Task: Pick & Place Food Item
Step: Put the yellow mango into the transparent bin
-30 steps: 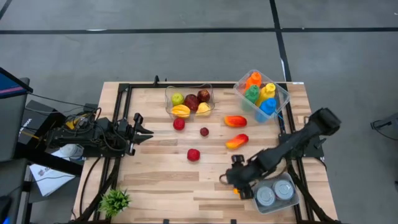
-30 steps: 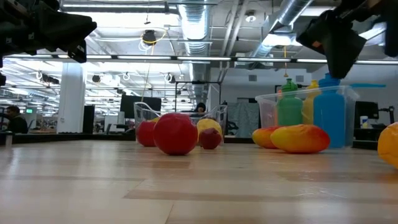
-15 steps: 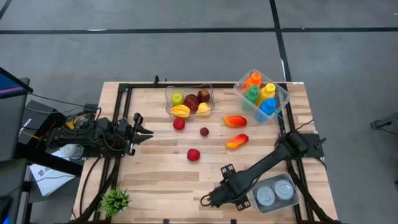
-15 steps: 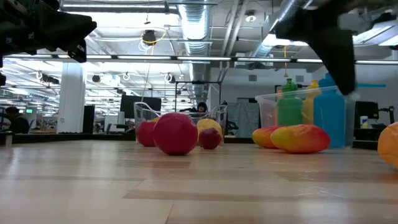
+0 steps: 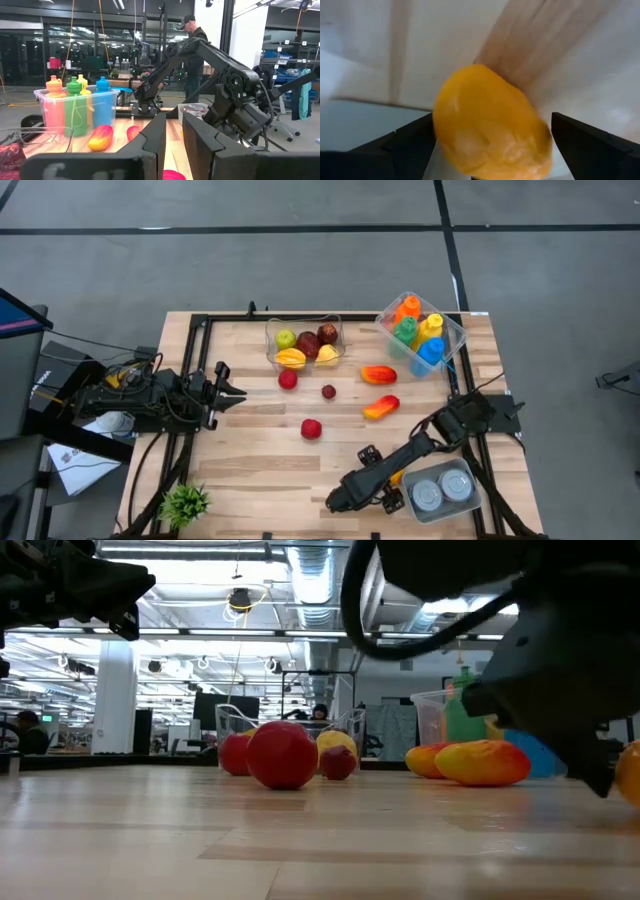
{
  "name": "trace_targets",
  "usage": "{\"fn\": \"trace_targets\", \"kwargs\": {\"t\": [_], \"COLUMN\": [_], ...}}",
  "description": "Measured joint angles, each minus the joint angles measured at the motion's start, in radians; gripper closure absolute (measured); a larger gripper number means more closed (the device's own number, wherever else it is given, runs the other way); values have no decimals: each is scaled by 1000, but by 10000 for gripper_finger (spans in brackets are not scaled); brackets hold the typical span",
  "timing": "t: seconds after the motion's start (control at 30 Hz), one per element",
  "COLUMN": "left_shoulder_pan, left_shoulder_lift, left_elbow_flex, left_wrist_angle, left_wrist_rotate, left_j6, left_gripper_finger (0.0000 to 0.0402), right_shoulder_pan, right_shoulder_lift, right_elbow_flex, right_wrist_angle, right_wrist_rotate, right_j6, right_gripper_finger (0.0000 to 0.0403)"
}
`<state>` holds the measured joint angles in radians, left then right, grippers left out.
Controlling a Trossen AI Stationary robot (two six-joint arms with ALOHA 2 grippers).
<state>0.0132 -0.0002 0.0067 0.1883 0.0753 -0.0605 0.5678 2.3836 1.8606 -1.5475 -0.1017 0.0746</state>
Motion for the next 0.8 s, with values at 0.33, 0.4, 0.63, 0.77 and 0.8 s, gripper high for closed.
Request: {"fn": "trace_targets", "kwargs": {"t": [0.33, 0.4, 0.63, 0.77, 0.8], "left_shoulder_pan": [0, 0, 0, 0, 0], "left_shoulder_lift": [0, 0, 0, 0, 0], "left_elbow_flex": [0, 0, 0, 0, 0], "left_wrist_angle": [0, 0, 0, 0, 0], "left_wrist_rotate": [0, 0, 0, 0, 0], "left_j6": [0, 0, 0, 0, 0], "left_gripper_finger": [348, 348, 348, 348, 348], "right_shoulder_pan": [1, 1, -13, -23, -26], "right_shoulder_lift": [-4, -6, -7, -8, -8], "right_elbow_flex": [1, 1, 1, 26, 39], "right_wrist_angle": [11, 15, 26, 47, 54], "right_wrist_rotate": [138, 140, 133, 153, 169], "right_j6": [1, 2, -20, -45, -59], "right_gripper_finger": [111, 153, 240, 240, 240]}}
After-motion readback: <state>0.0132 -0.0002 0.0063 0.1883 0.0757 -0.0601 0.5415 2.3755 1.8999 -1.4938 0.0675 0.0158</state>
